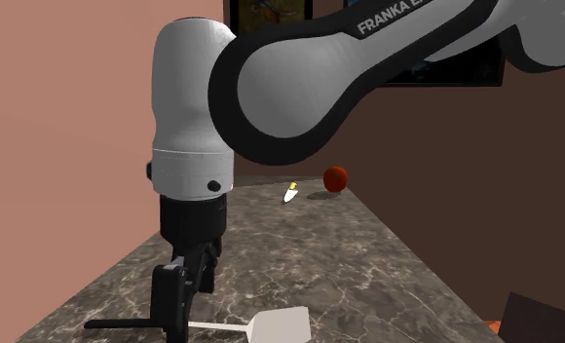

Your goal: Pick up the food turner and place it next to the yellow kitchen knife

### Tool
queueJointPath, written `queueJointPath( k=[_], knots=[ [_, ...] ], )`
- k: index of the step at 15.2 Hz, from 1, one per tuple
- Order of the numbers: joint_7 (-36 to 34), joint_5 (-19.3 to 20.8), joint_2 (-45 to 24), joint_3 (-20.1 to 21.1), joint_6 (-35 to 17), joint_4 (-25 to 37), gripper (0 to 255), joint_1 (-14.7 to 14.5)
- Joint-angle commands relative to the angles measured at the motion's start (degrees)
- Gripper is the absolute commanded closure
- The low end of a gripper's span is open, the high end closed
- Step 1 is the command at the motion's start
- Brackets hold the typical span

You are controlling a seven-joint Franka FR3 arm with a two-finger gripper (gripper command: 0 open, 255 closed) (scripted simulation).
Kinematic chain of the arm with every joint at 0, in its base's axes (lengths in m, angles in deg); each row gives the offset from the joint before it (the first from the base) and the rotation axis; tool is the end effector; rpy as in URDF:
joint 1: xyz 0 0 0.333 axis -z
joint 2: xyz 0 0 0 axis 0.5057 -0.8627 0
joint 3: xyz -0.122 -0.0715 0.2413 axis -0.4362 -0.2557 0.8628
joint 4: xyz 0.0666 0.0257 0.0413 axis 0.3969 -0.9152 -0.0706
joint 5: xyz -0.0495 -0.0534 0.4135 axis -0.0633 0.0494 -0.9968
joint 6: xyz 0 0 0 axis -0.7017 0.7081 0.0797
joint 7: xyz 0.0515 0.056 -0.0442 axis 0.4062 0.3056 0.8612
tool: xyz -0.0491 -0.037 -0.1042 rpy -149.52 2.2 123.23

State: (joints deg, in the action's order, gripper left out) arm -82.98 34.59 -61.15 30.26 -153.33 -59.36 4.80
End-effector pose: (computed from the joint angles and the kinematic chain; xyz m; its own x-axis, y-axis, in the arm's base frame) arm 0.4965 0.4918 0.2836 0.7012 0.7100 0.0658 0.7115 -0.7026 -0.0006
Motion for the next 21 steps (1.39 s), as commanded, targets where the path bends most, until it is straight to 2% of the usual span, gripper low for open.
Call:
queueJointPath(
  k=[1, 7, 8, 17, 21],
  knots=[
    [-0.1, 0.1, -0.2, -0.1, -0.5, -0.3, 0, 0.0],
    [-0.1, 0.1, -0.2, -0.1, -0.5, -0.3, 0, 0.0],
    [-0.1, 0.1, -0.2, -0.1, -0.5, -0.3, 255, 0.0],
    [-0.1, 0.1, -0.2, -0.1, -0.5, -0.3, 255, 0.0],
    [0.3, -0.5, 1.1, 0.3, 1.9, 0.9, 255, 0.2]
  ],
)
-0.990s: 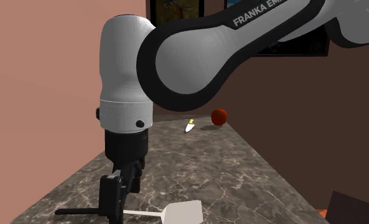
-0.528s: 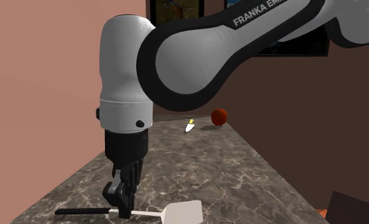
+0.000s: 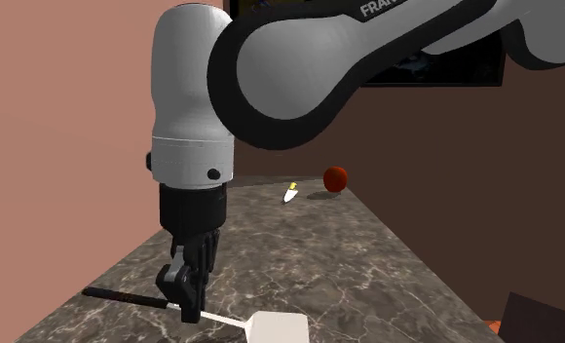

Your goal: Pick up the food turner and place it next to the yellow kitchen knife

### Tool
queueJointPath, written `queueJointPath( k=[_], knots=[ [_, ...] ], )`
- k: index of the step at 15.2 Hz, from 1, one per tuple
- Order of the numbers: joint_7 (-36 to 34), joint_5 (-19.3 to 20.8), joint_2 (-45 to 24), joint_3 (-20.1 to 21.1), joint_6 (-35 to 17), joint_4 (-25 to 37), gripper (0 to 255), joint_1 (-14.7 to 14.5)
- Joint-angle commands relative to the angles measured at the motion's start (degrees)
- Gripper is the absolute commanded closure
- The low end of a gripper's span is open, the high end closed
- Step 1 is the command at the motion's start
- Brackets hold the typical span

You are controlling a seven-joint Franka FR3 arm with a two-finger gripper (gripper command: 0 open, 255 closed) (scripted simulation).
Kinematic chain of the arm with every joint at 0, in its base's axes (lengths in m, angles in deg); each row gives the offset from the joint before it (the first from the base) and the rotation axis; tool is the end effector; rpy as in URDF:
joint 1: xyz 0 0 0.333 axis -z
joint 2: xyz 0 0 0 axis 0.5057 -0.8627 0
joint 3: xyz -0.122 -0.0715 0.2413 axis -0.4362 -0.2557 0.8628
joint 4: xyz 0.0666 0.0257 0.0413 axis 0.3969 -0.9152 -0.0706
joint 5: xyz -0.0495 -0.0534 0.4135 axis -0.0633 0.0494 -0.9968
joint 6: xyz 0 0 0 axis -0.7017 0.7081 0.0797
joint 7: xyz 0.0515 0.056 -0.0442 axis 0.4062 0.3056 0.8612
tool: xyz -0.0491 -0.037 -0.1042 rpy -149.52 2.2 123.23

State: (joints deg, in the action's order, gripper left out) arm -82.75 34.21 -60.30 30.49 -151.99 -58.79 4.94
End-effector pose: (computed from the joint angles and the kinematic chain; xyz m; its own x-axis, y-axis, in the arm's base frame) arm 0.4970 0.4918 0.2965 0.7013 0.7098 0.0663 0.7113 -0.7028 -0.0004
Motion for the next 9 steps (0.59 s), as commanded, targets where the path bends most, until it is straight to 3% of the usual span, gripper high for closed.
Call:
queueJointPath(
  k=[1, 9],
  knots=[
    [0.2, -0.3, 0.5, 0.2, 1.2, 0.7, 255, 0.1],
    [0.9, -1.3, 2.5, 0.7, 6.3, 3.9, 255, 0.2]
  ],
)
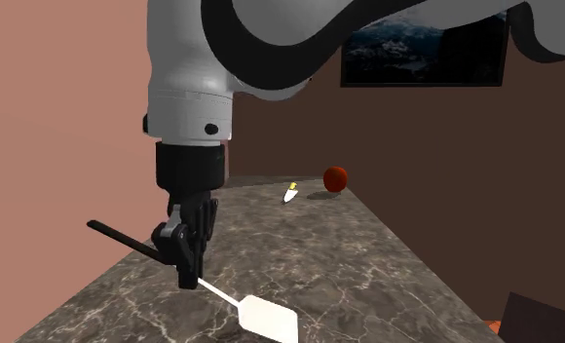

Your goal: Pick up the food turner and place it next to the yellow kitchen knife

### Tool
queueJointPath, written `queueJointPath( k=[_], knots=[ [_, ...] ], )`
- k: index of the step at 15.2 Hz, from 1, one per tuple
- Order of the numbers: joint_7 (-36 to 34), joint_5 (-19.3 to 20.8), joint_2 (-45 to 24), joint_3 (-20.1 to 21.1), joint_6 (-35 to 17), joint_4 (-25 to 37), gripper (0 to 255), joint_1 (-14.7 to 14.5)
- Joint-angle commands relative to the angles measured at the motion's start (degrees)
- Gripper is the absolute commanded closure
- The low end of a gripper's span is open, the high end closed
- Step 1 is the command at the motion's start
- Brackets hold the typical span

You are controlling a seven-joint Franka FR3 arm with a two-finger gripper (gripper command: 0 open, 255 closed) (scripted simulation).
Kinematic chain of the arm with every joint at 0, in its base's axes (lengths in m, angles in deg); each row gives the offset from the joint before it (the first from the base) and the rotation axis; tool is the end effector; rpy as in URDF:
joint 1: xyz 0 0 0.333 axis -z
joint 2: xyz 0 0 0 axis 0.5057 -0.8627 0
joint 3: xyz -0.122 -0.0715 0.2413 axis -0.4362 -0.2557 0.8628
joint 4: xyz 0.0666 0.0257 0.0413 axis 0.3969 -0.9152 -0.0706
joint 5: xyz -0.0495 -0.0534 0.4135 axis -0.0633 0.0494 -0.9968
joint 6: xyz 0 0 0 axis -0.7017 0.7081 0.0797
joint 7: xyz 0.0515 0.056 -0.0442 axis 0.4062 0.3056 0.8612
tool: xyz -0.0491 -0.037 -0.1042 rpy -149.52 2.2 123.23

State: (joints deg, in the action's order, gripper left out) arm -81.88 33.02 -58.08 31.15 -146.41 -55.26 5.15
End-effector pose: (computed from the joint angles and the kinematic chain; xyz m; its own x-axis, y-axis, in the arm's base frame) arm 0.5000 0.4931 0.3444 0.7010 0.7100 0.0665 0.7116 -0.7025 -0.0006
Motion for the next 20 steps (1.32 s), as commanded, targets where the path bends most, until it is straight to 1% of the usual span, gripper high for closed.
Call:
queueJointPath(
  k=[1, 3, 7, 11, 15, 20],
  knots=[
    [0.1, -0.3, 0.5, 0.2, 1.4, 0.9, 255, 0.0],
    [0.3, -0.5, 0.9, 0.3, 2.6, 1.8, 255, 0.0],
    [5.2, -2.2, 4.3, -0.3, 0.8, -3.1, 255, 4.6],
    [10.4, -3.9, 6.9, -1.2, -0.4, -6.6, 255, 8.8],
    [15.7, -5.3, 8.6, -2.3, -1.1, -8.8, 255, 12.7],
    [22.2, -6.6, 9.7, -4.0, -1.4, -10.0, 255, 17.2]
  ],
)
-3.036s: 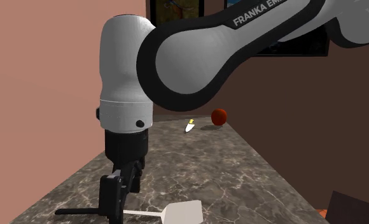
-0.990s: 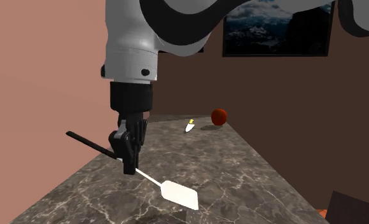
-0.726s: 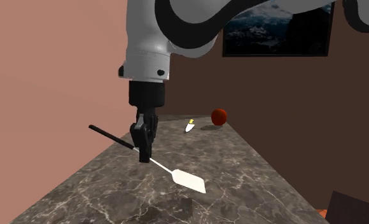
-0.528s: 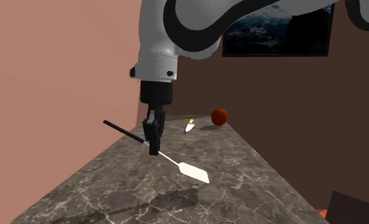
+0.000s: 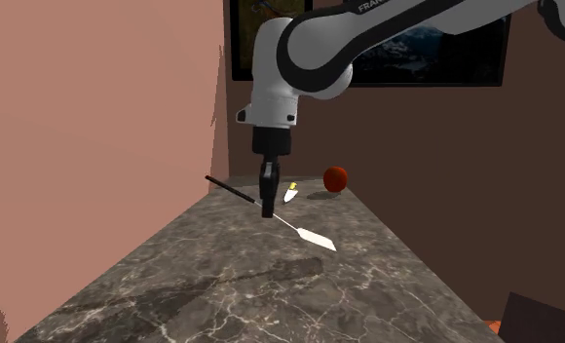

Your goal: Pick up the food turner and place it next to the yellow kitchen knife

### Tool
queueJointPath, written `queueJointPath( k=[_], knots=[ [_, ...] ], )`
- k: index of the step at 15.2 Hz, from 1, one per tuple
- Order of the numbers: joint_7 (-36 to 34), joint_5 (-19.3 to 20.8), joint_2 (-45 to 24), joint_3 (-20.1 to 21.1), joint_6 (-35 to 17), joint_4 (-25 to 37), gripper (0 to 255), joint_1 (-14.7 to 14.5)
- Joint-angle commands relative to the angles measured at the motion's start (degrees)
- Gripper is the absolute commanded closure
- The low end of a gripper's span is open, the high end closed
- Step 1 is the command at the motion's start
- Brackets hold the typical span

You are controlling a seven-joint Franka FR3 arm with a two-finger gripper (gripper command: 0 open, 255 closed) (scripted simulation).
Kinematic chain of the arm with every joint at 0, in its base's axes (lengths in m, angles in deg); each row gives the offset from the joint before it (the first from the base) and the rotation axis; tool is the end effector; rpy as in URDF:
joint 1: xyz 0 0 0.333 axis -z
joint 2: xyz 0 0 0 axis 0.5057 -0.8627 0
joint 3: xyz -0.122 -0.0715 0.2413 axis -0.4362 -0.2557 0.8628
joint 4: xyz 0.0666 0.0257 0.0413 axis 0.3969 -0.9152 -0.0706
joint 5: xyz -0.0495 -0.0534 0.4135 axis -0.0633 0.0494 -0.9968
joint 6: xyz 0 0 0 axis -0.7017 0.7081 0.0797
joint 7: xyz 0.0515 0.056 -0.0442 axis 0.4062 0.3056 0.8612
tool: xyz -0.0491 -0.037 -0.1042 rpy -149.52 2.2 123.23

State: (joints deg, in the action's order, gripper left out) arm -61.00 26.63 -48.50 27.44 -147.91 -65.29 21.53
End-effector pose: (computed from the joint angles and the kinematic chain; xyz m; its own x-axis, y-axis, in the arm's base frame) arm 0.5948 0.2975 0.3623 0.7026 0.7086 0.0655 0.7101 -0.7041 -0.0005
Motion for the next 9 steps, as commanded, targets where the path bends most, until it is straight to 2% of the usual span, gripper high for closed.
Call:
queueJointPath(
  k=[1, 9],
  knots=[
    [2.6, -0.5, 0.1, -0.7, 0.1, 0.0, 255, 1.7],
    [12.6, -1.7, -1.3, -3.7, 1.2, 2.5, 255, 8.1]
  ],
)
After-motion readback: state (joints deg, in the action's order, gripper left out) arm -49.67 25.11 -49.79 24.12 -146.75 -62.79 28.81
